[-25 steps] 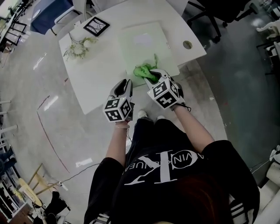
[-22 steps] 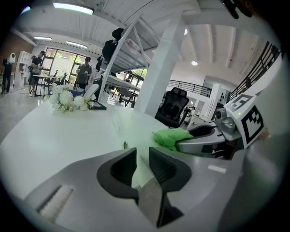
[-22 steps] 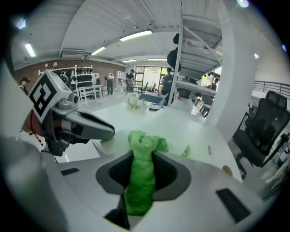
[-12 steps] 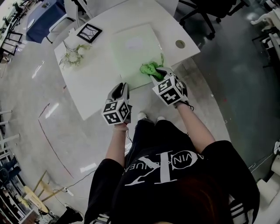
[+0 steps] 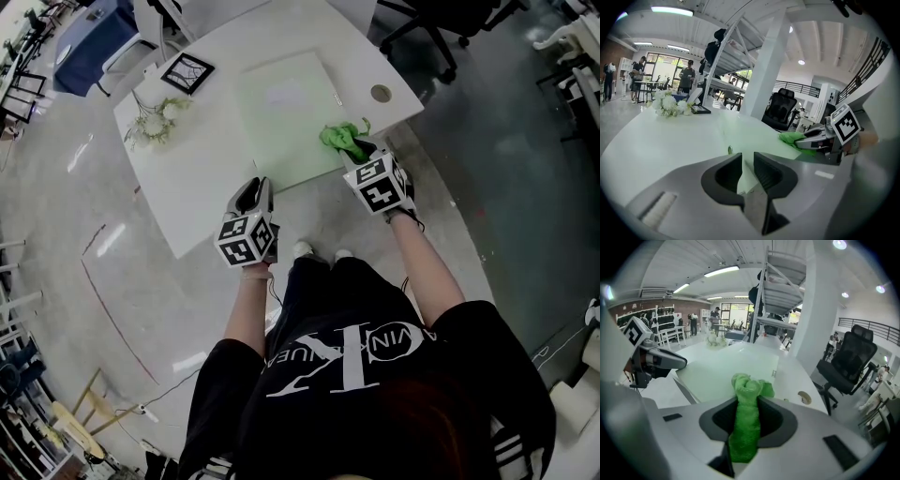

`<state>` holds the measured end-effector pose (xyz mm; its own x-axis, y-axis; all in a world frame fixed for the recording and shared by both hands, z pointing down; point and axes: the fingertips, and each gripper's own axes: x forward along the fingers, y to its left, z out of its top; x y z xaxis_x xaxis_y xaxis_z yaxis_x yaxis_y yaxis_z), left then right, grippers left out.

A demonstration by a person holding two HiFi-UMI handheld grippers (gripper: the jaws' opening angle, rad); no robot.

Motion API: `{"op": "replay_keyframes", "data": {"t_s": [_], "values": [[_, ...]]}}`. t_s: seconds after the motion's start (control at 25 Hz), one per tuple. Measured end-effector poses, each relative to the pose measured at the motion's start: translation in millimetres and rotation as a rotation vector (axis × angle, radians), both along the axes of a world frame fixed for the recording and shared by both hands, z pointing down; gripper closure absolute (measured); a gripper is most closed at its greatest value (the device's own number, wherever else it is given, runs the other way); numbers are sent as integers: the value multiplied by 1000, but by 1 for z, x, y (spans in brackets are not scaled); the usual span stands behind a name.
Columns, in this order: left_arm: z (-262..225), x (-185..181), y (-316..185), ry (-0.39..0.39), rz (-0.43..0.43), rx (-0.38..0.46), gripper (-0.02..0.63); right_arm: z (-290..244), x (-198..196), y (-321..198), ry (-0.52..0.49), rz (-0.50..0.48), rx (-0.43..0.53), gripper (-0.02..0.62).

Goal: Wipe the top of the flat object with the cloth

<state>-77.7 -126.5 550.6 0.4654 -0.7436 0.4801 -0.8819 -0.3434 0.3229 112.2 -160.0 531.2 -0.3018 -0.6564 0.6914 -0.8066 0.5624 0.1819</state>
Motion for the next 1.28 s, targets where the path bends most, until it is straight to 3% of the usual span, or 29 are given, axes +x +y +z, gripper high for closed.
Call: {"op": "replay_keyframes", "data": {"t_s": [0.4, 0.52, 0.56, 0.8, 1.04, 1.28], "values": [[-2, 1, -1, 13, 0, 9, 519, 3, 44, -6, 41, 123, 14, 489], [-5, -6, 0, -7, -15, 33, 553, 1, 59, -9, 76, 165, 37, 489], [-5, -12, 0, -30, -27, 41, 595, -1, 61, -10, 71, 173, 45, 489], [-30, -48, -10, -65, -98, 138, 595, -35, 54, -18, -119, 181, 164, 489], [-69, -77, -17, -70, -159, 269, 595, -71, 33, -24, -221, 108, 236, 489], [-100, -100, -19, -99, -208, 341, 595, -105, 12, -28, -294, 59, 309, 491]]}}
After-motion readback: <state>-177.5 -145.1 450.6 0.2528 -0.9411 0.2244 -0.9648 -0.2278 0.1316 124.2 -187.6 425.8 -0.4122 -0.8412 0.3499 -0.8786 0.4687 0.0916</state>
